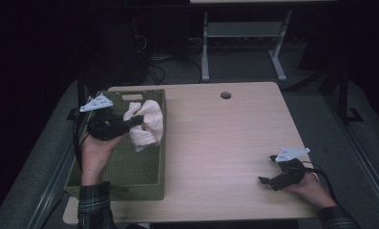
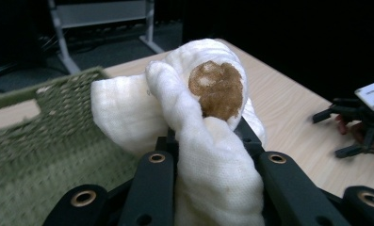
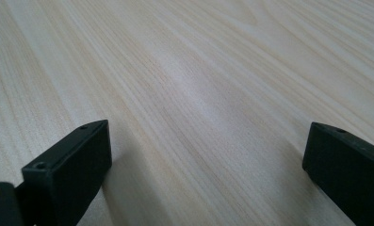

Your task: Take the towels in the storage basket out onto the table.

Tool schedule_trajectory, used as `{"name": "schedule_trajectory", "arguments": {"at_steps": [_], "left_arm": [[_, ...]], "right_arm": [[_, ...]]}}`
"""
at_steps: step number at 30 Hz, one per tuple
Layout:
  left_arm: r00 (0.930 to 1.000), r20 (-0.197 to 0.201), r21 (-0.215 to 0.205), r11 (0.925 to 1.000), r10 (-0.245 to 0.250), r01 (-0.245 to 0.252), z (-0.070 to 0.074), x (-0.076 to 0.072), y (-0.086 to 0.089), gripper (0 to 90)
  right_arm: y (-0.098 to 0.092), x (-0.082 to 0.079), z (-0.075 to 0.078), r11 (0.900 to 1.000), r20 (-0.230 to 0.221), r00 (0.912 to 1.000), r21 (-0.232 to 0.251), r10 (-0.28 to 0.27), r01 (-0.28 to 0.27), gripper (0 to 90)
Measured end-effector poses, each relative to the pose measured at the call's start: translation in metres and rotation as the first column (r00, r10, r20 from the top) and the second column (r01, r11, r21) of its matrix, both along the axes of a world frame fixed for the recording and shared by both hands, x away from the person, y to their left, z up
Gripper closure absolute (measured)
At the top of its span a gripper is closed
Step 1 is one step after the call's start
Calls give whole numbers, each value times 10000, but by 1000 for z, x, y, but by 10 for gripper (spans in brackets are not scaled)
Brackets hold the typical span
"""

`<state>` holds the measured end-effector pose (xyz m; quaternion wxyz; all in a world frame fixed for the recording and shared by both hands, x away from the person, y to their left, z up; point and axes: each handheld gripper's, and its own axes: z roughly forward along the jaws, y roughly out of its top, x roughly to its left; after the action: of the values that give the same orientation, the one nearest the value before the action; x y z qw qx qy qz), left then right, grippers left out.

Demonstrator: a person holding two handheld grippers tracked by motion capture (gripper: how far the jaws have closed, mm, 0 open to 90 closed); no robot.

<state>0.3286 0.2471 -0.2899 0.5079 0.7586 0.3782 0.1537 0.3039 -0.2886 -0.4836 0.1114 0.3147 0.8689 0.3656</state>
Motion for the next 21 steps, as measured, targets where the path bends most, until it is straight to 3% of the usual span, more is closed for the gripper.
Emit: {"name": "schedule_trajectory", "arguments": {"at_steps": [13,21], "left_arm": [[9955,607,-148,9972,-723,733,20,2,-36,741],[9906,639,-154,9924,-1208,1220,23,6,-58,744]], "right_arm": [[0,0,0,10000,-1,10000,0,2,-2,15],[0,0,0,10000,3,10000,2,3,-3,15]]}}
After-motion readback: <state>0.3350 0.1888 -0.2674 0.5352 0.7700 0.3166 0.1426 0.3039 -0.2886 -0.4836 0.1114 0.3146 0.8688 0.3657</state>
